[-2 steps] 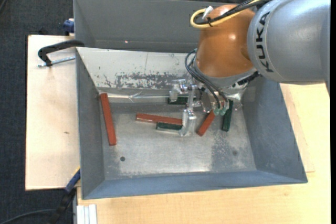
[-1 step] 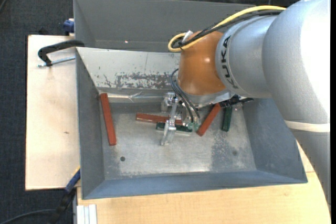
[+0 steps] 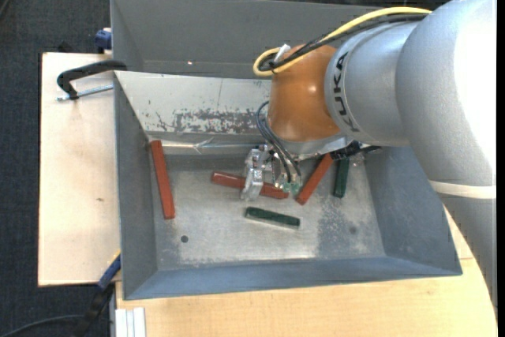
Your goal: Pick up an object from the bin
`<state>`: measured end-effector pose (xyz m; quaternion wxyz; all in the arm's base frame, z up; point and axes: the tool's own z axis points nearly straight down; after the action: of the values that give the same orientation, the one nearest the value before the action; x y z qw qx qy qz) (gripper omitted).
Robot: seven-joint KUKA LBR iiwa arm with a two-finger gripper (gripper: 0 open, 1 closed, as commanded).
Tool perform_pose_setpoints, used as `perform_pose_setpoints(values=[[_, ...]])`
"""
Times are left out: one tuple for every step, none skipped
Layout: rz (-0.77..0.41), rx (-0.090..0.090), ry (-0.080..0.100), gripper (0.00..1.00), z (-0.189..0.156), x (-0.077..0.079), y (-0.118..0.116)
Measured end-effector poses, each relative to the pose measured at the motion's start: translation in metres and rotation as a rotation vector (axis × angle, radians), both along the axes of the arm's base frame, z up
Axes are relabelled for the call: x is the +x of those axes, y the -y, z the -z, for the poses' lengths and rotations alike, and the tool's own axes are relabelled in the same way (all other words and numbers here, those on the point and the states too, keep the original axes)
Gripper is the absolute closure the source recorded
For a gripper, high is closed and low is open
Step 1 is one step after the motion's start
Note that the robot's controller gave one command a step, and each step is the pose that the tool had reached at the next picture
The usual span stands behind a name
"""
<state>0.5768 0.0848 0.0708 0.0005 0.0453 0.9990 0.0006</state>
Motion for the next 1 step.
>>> perform_pose_setpoints(values=[[0.016,0.001,0.014,1.0,-0.1678,-0.0167,0.0176]])
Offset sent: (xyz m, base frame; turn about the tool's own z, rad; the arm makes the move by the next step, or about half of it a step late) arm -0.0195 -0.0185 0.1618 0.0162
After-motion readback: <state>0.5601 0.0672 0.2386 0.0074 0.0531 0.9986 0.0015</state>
